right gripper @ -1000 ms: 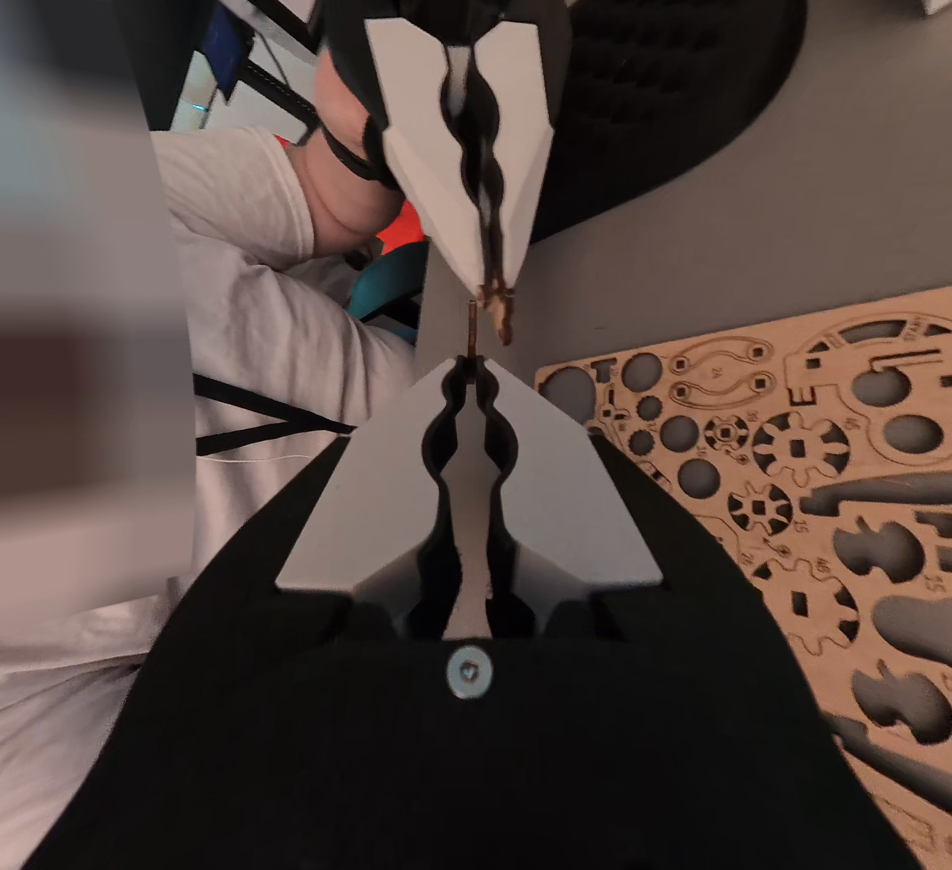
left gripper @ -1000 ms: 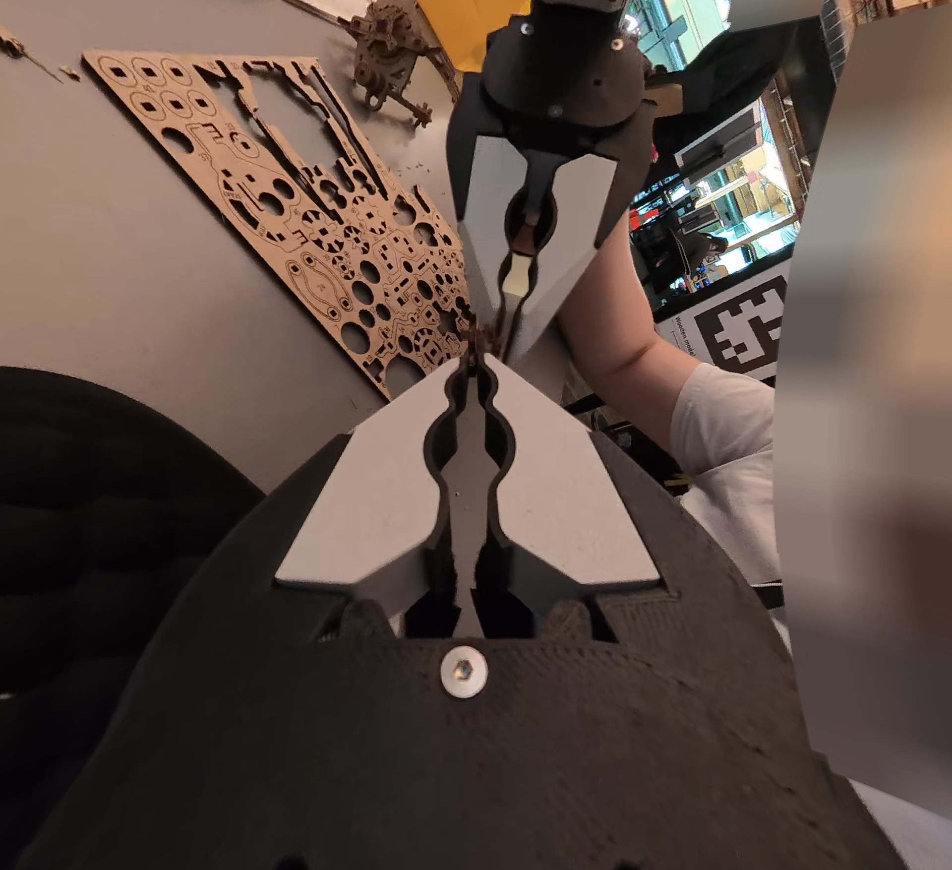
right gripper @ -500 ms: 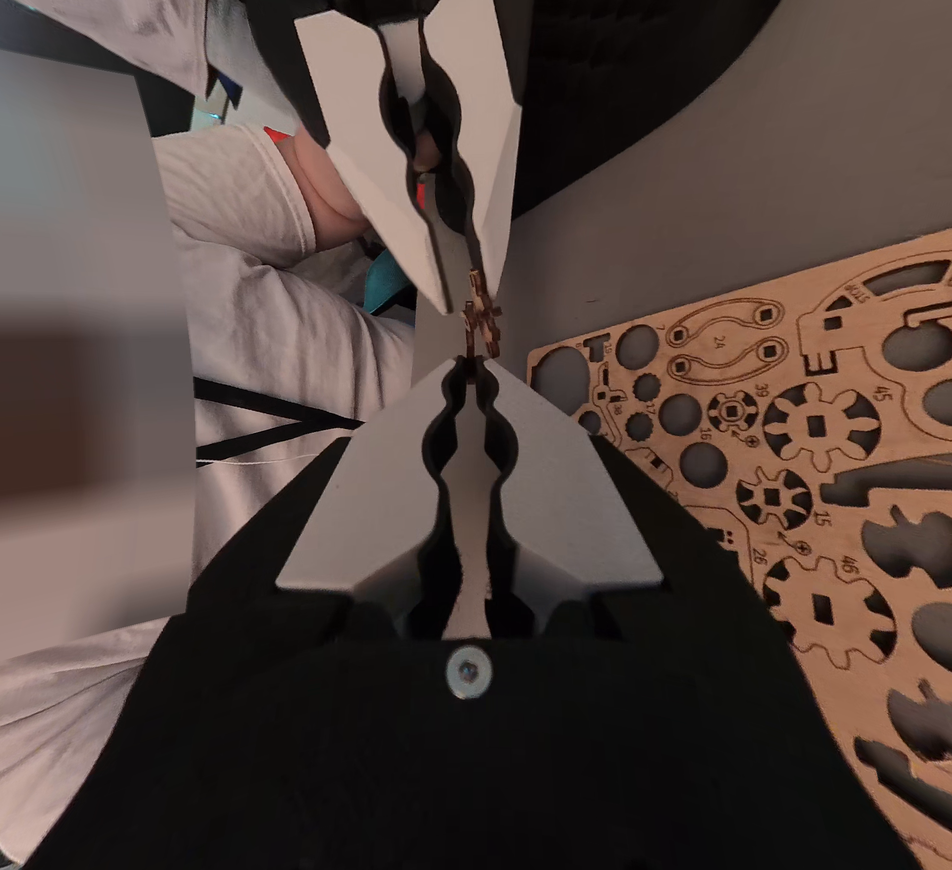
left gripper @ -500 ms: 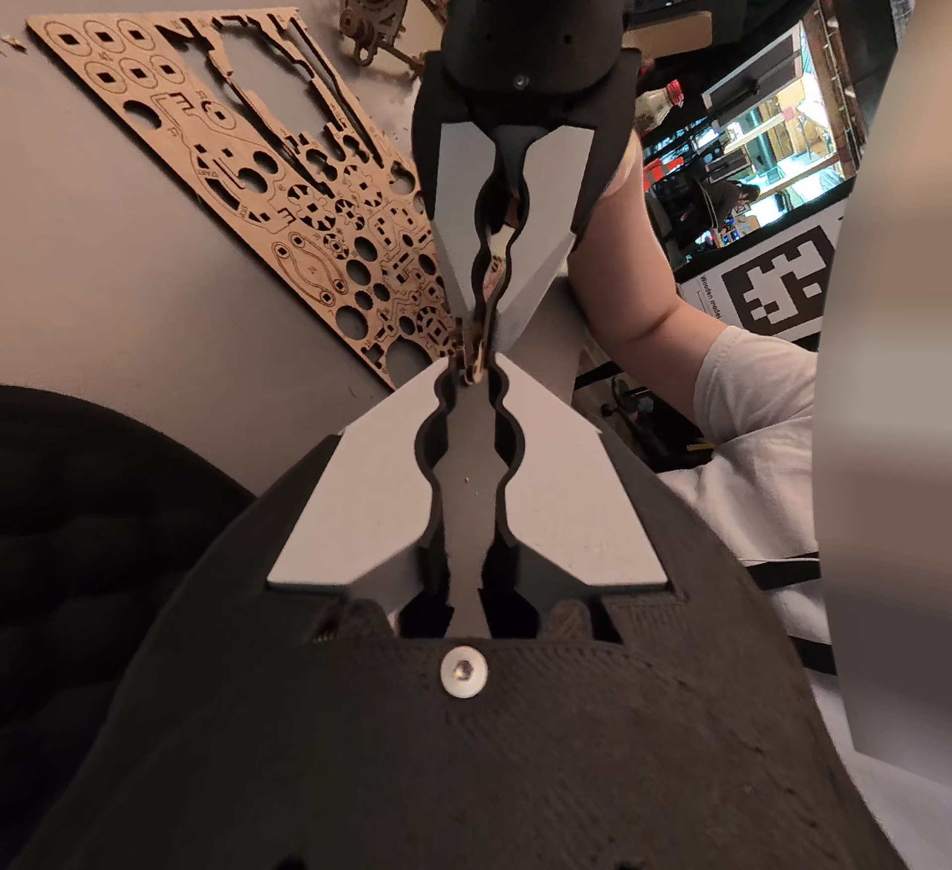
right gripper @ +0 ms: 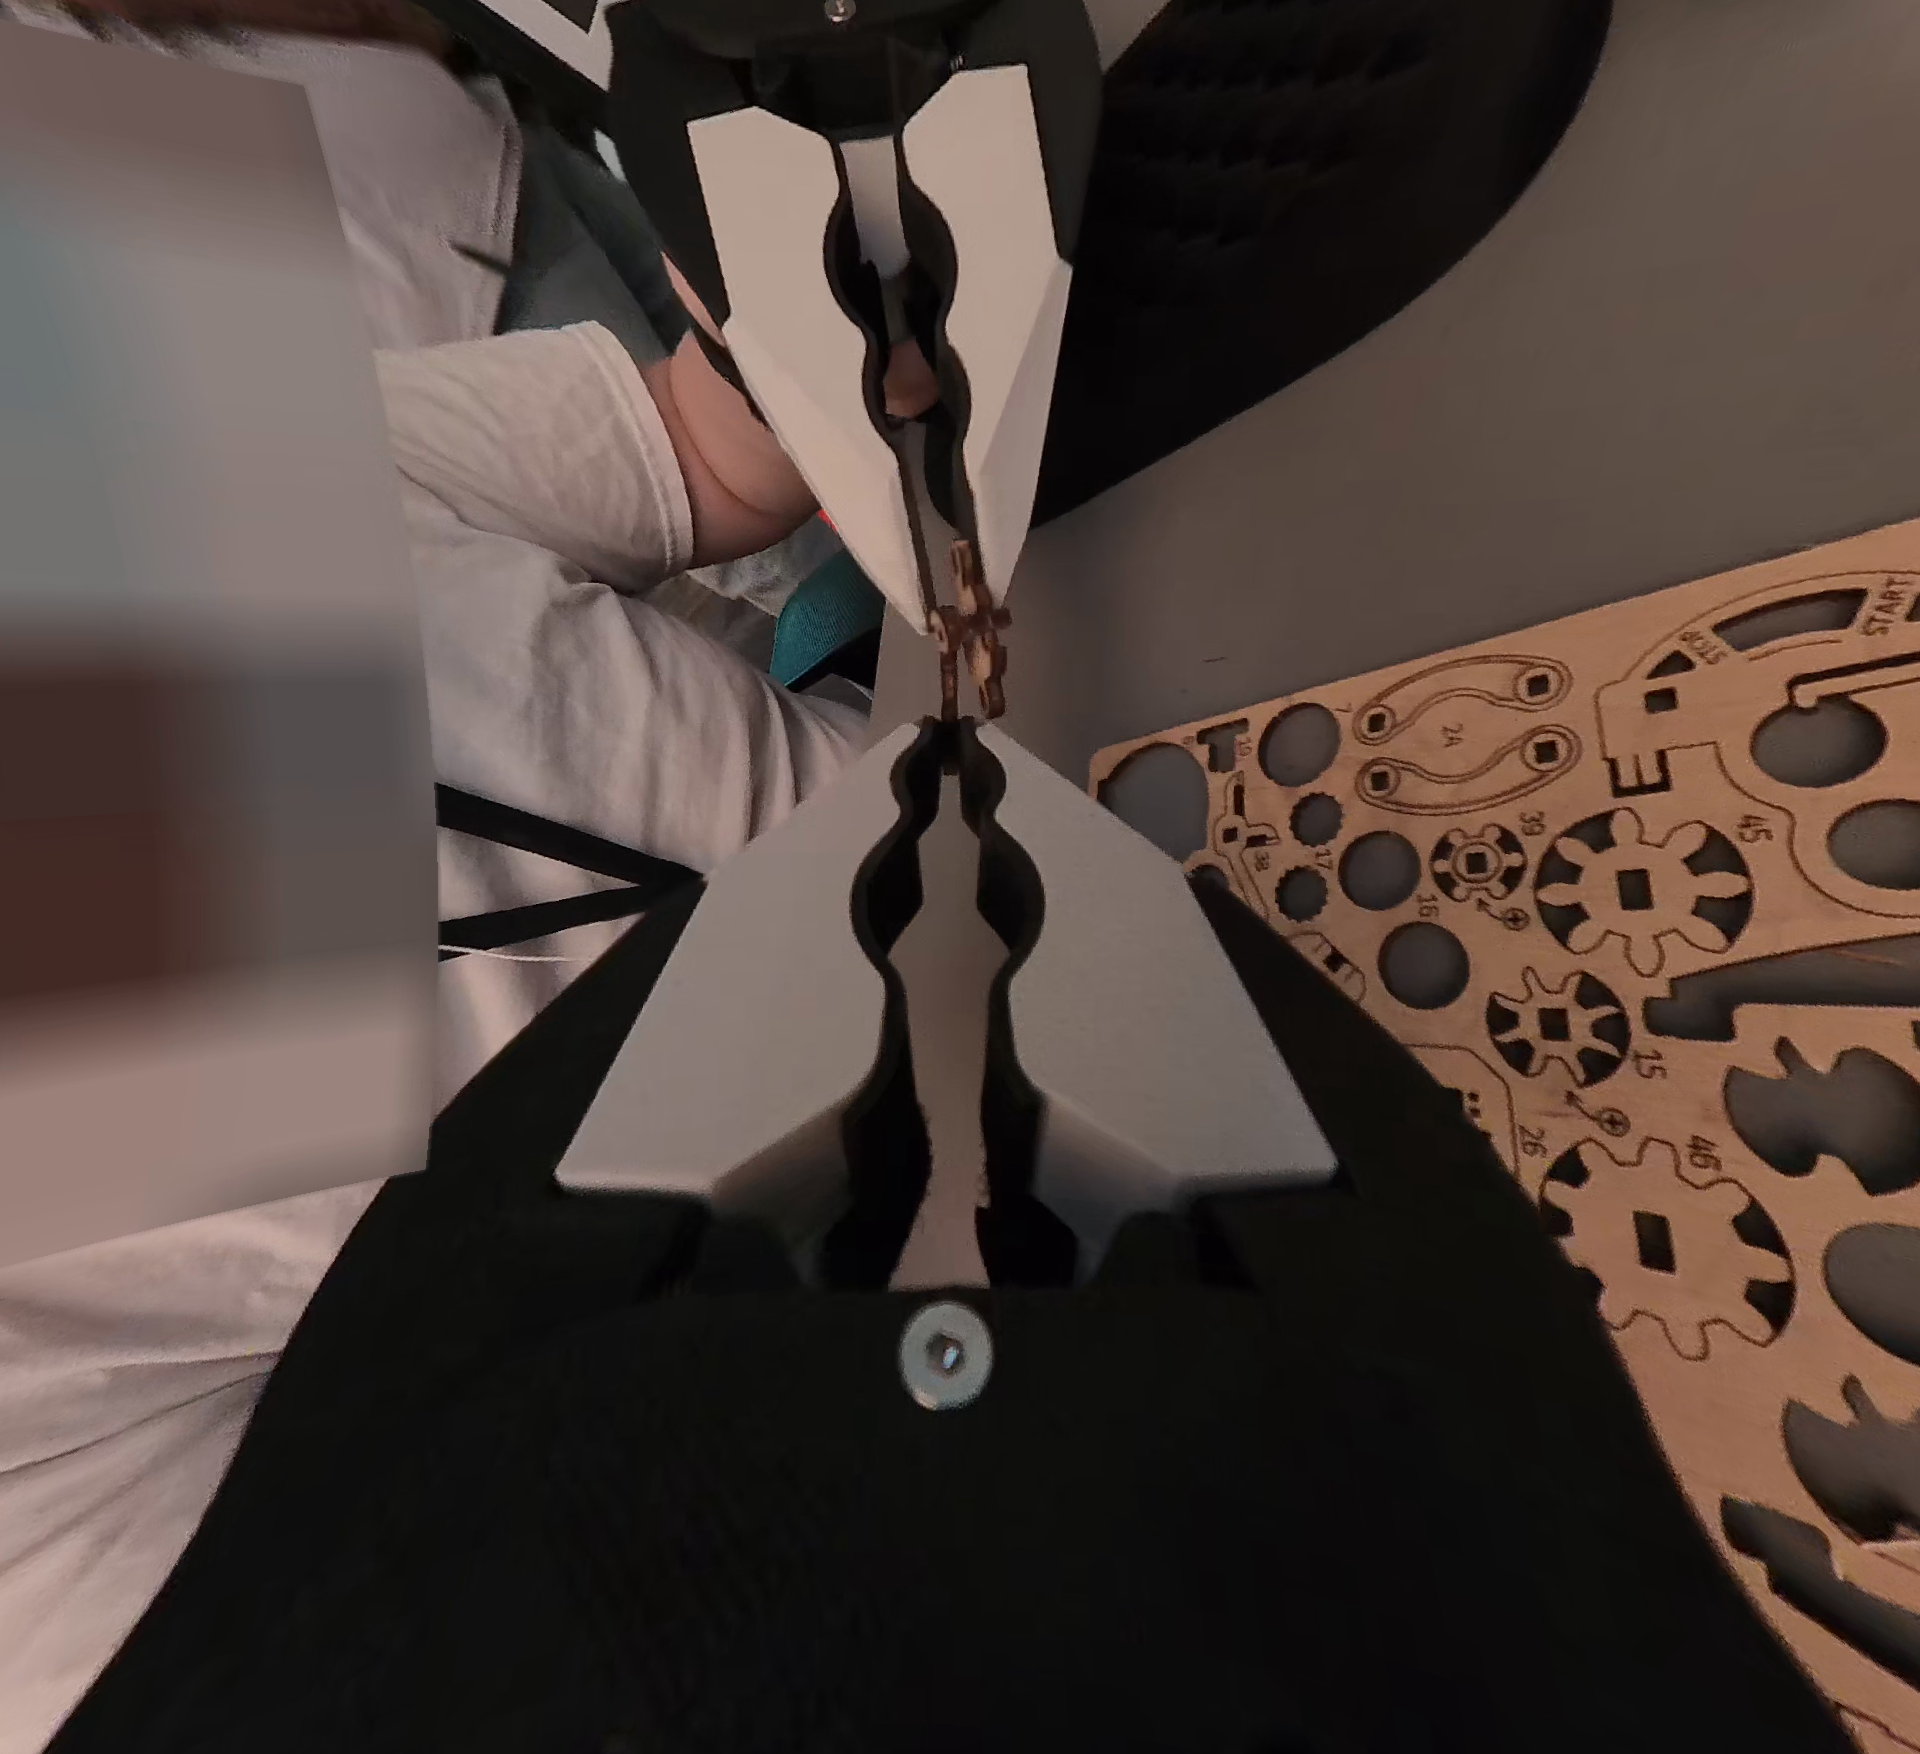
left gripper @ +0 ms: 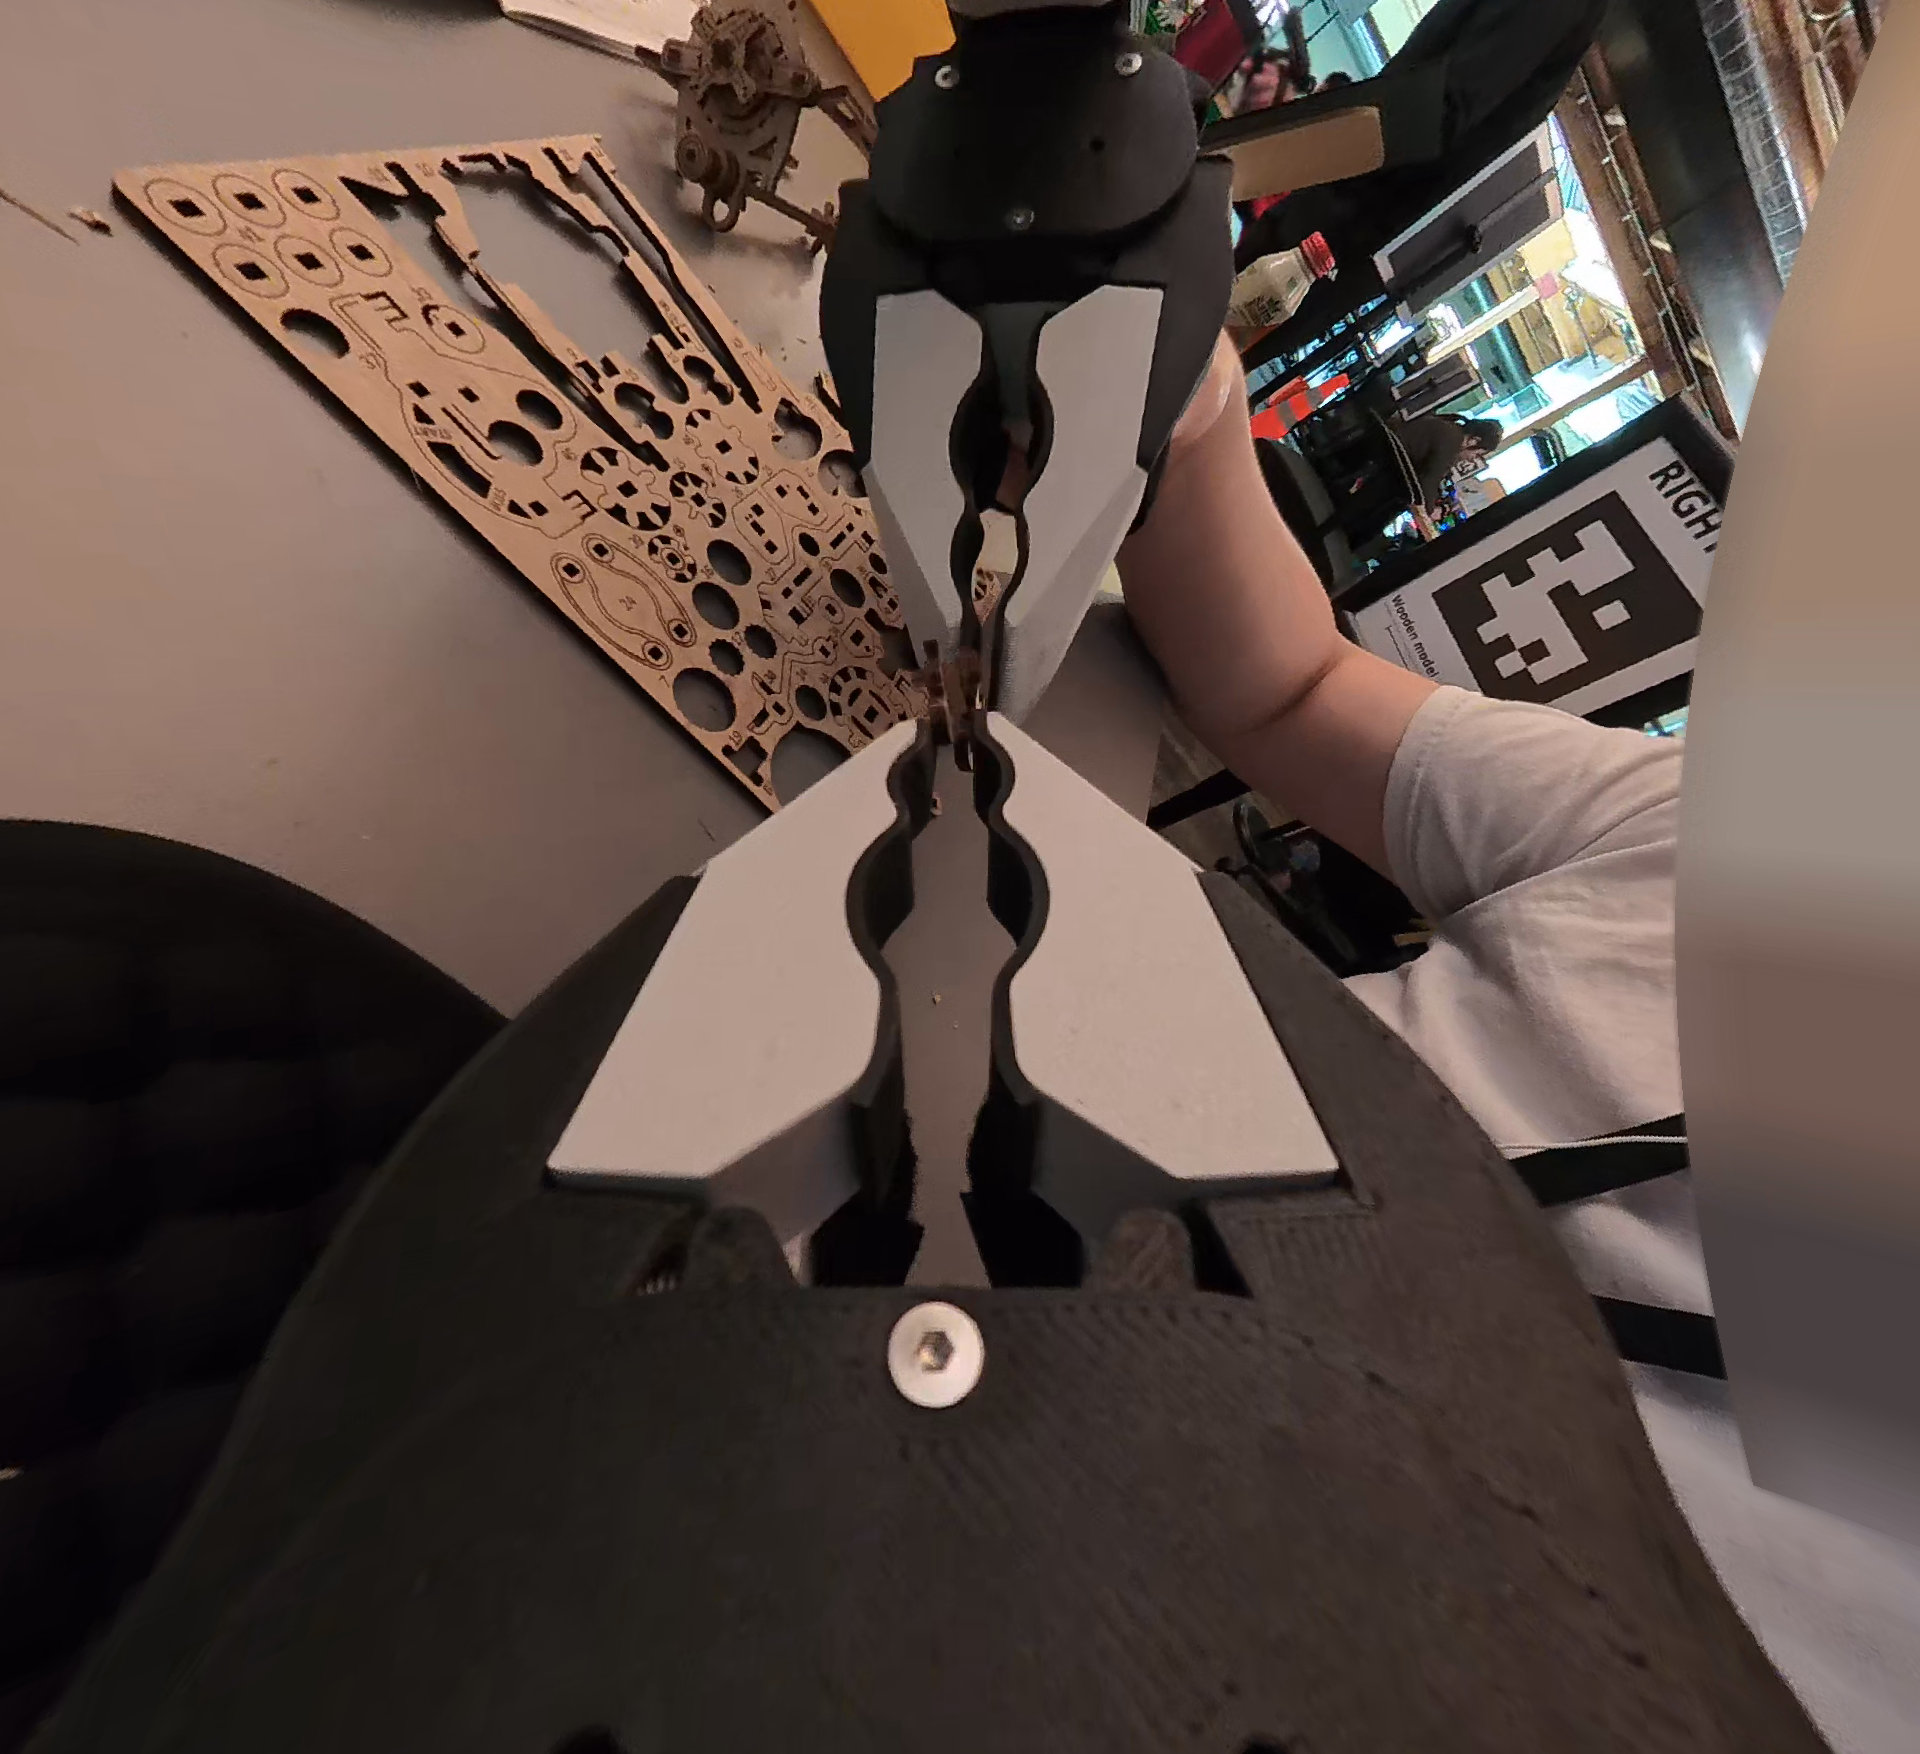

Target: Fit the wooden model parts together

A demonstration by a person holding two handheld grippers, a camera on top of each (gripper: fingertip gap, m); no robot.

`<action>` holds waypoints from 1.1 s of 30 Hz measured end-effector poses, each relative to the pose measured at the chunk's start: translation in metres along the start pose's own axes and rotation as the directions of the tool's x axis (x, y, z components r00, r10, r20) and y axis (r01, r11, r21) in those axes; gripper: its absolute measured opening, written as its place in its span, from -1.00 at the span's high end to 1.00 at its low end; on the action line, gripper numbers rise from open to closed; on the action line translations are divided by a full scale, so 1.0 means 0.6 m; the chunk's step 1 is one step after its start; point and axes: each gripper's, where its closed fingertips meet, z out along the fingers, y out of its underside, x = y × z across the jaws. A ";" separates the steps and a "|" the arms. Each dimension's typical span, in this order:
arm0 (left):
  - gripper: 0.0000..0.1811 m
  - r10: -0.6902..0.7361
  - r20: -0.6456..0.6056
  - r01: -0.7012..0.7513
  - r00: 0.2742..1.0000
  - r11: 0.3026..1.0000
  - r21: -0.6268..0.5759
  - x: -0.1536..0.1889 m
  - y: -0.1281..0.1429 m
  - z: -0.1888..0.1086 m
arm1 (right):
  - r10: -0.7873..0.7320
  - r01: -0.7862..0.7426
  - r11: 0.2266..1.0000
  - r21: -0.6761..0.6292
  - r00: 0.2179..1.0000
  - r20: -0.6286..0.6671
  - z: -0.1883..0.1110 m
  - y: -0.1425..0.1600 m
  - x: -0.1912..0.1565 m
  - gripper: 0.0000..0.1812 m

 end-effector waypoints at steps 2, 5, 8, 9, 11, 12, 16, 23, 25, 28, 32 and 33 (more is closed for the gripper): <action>0.94 0.001 -0.012 -0.001 1.000 1.000 0.001 0.003 -0.002 -0.001 | -0.002 0.002 1.000 0.011 1.000 0.011 -0.003 -0.003 -0.004 0.99; 0.95 0.003 -0.015 -0.003 1.000 1.000 -0.009 0.004 0.000 0.001 | 0.002 -0.003 1.000 0.018 1.000 0.017 -0.005 -0.004 -0.004 0.99; 0.95 0.019 -0.010 -0.019 1.000 1.000 -0.010 0.008 0.000 0.000 | 0.005 -0.006 1.000 0.019 1.000 0.030 -0.003 -0.003 -0.004 0.99; 0.96 0.015 -0.016 -0.015 1.000 1.000 0.005 0.009 -0.003 -0.002 | 0.005 -0.006 0.999 0.032 0.999 0.039 -0.004 -0.006 -0.007 0.99; 0.96 -0.021 -0.044 0.024 0.999 0.998 0.056 0.013 -0.016 -0.008 | -0.014 0.009 0.996 0.085 0.999 0.052 -0.010 -0.020 -0.011 0.99; 0.96 -0.040 -0.060 0.045 0.997 0.995 0.084 0.013 -0.022 -0.012 | -0.025 0.019 0.993 0.115 0.998 0.051 -0.014 -0.027 -0.012 0.97; 0.96 -0.059 -0.065 0.070 0.996 0.981 0.182 0.008 -0.045 -0.031 | -0.069 0.070 0.973 0.221 0.998 -0.014 -0.031 -0.048 -0.006 0.76; 0.96 -0.051 -0.059 0.066 0.997 0.951 0.302 0.009 -0.076 -0.053 | -0.095 0.097 0.898 0.429 0.995 -0.026 -0.043 -0.097 -0.020 0.82; 0.96 -0.054 -0.063 0.071 0.997 0.948 0.310 0.008 -0.078 -0.052 | -0.084 0.091 0.907 0.410 0.996 -0.033 -0.041 -0.094 -0.016 0.82; 0.96 -0.083 -0.088 0.108 0.993 0.939 0.326 0.008 -0.079 -0.049 | -0.055 0.072 0.920 0.386 0.997 -0.056 -0.035 -0.087 -0.003 0.82; 0.96 -0.142 -0.097 0.165 0.985 0.938 0.304 0.006 -0.064 -0.044 | -0.034 0.025 0.937 0.347 0.999 0.018 -0.028 -0.074 -0.018 1.00; 0.96 -0.158 -0.098 0.181 0.982 0.940 0.290 0.008 -0.057 -0.043 | -0.021 0.009 0.945 0.326 0.999 0.032 -0.025 -0.068 -0.018 1.00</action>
